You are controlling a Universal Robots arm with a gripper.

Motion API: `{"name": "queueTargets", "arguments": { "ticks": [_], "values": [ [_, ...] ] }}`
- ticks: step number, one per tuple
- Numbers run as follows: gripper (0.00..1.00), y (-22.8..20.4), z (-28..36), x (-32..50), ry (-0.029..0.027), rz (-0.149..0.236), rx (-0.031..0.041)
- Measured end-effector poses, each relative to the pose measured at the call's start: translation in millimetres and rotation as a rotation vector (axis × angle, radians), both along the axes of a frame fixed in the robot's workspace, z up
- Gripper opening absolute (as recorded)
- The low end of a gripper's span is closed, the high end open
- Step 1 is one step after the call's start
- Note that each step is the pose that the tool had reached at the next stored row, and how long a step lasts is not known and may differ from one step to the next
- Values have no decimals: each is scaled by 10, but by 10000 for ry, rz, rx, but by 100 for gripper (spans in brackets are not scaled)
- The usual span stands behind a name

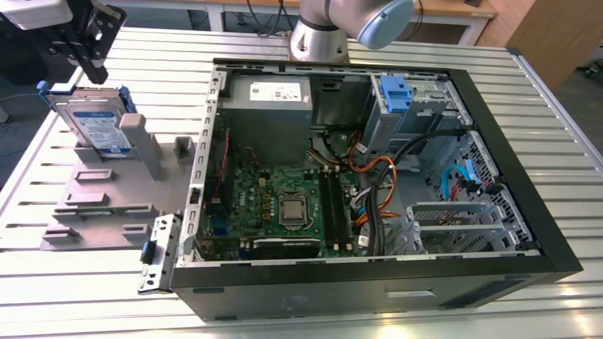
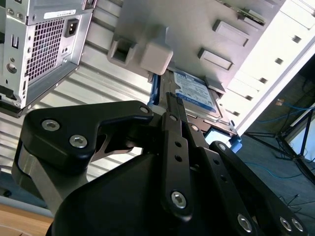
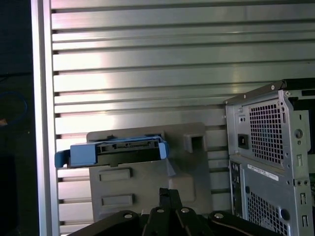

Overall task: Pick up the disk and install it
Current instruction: 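Reach for the disk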

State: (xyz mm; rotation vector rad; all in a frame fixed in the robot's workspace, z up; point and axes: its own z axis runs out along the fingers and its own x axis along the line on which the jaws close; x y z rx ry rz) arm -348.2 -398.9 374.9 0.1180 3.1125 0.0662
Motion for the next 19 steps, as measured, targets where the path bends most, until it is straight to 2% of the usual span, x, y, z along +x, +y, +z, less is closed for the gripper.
{"name": "queueTargets", "arguments": {
  "ticks": [19],
  "values": [
    [11,0,0,-60,0,1,0]
  ]
}}
